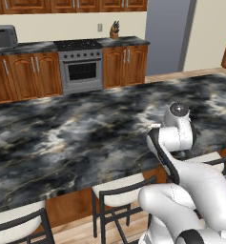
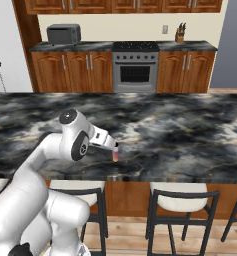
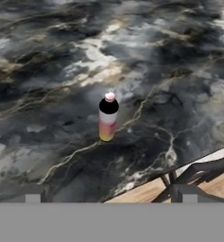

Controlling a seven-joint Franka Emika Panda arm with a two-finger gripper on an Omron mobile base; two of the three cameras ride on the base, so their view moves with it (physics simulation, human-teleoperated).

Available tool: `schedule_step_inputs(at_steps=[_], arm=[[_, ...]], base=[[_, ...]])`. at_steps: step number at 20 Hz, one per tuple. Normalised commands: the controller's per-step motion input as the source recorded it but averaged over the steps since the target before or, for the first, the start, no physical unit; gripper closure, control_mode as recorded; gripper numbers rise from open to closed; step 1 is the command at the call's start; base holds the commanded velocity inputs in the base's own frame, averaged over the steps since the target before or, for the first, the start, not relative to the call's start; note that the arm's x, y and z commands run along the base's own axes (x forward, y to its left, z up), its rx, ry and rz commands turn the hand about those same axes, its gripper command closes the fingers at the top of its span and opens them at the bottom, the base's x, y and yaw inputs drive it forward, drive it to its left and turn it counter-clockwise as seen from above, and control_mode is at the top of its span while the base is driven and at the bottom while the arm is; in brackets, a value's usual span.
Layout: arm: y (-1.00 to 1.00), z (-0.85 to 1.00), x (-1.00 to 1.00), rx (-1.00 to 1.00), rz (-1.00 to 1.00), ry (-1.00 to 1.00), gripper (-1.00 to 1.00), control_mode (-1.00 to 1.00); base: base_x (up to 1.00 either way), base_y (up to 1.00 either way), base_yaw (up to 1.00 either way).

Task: Place the large bottle from the dining counter next to the other large bottle outside the sink, and place the small bottle from the dining counter next to the other small bottle inside the sink.

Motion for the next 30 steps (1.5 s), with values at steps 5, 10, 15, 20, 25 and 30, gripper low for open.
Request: schedule_step_inputs(at_steps=[5, 10, 15, 20, 25, 30], arm=[[-0.14, -0.17, 0.37, 0.06, -0.01, 0.03, -1.00, -1.00], [-0.04, -0.32, 0.35, 0.13, 0.00, 0.04, -1.00, -1.00], [-0.05, -0.22, 0.33, 0.07, 0.00, 0.03, -1.00, -1.00], [-0.06, 0.00, 0.22, 0.00, -0.01, 0.00, -1.00, -1.00], [-0.03, 0.00, 0.19, 0.00, -0.01, 0.00, -1.00, -1.00], [0.00, -0.11, 0.06, 0.00, 0.00, 0.00, -1.00, -1.00]], base=[[0.00, 0.00, 0.00], [0.00, 0.00, 0.00], [0.00, 0.00, 0.00], [0.00, 0.00, 0.00], [0.00, 0.00, 0.00], [0.00, 0.00, 0.00]])
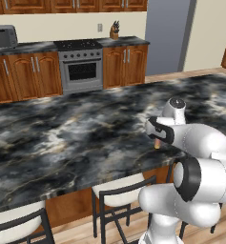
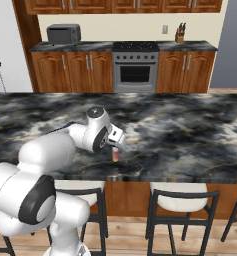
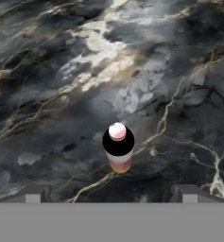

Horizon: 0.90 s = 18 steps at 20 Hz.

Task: Place the large bottle from the dining counter next to the other large bottle outside the sink, and place the small bottle from the dining counter next to the other small bottle inside the sink.

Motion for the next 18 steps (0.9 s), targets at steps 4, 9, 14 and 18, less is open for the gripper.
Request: schedule_step_inputs(at_steps=[4, 9, 14, 18], arm=[[0.00, -0.18, 0.00, -0.01, 0.00, 0.00, -1.00, -1.00], [-0.03, -0.16, 0.01, -0.03, 0.00, 0.00, -1.00, -1.00], [-0.06, -0.05, 0.11, -0.04, 0.00, 0.00, -1.00, -1.00], [-0.04, -0.03, 0.19, -0.01, 0.00, 0.00, -1.00, -1.00]], base=[[0.00, 0.00, 0.00], [0.00, 0.00, 0.00], [0.00, 0.00, 0.00], [0.00, 0.00, 0.00]])
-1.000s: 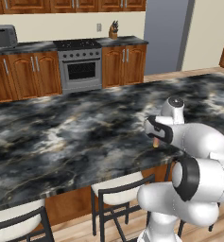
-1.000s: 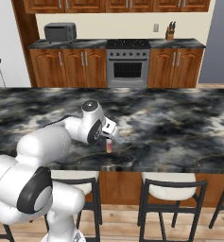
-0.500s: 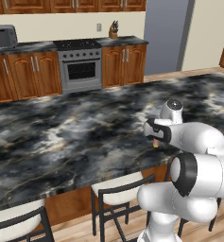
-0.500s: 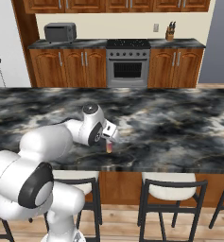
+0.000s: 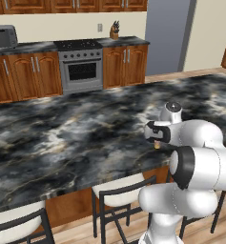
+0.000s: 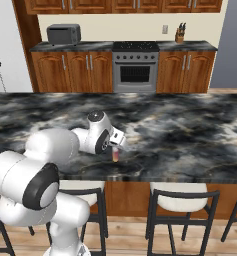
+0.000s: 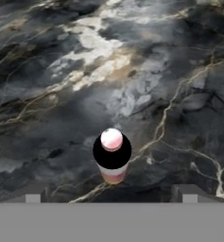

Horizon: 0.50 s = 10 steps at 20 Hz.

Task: Place the large bottle from the dining counter next to the other large bottle outside the sink, and place the small bottle from the dining counter next to the other small bottle inside the sink.

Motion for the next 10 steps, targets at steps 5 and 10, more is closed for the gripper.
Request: schedule_step_inputs(at_steps=[5, 10], arm=[[-0.03, -0.10, 0.31, 0.00, 0.00, 0.00, -1.00, -1.00], [-0.01, -0.18, 0.27, 0.00, 0.00, 0.00, -1.00, -1.00]], base=[[0.00, 0.00, 0.00], [0.00, 0.00, 0.00]])
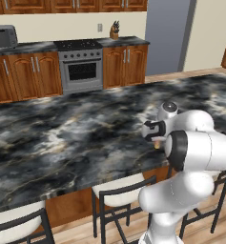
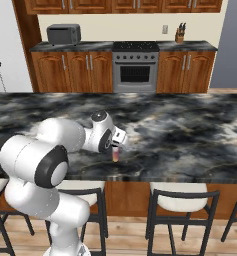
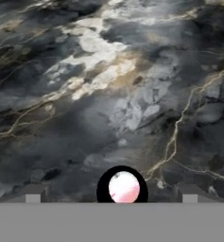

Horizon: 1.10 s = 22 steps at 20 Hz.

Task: Place the large bottle from the dining counter next to the other large bottle outside the sink, and place the small bottle from the dining counter next to the other small bottle inside the sink.

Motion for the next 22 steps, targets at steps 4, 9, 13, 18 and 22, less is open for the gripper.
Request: schedule_step_inputs(at_steps=[4, 9, 13, 18, 22], arm=[[-0.01, -0.21, 0.18, -0.01, 0.00, 0.00, -1.00, -1.00], [-0.05, -0.16, 0.12, -0.03, 0.00, 0.00, -1.00, -1.00], [-0.04, -0.11, 0.15, -0.01, 0.00, 0.00, -1.00, -1.00], [0.00, -0.08, 0.27, 0.00, 0.00, 0.00, 1.00, -1.00], [-0.05, -0.03, 0.21, 0.00, 0.00, 0.00, 1.00, -1.00]], base=[[0.00, 0.00, 0.00], [0.00, 0.00, 0.00], [0.00, 0.00, 0.00], [0.00, 0.00, 0.00], [0.00, 0.00, 0.00]])
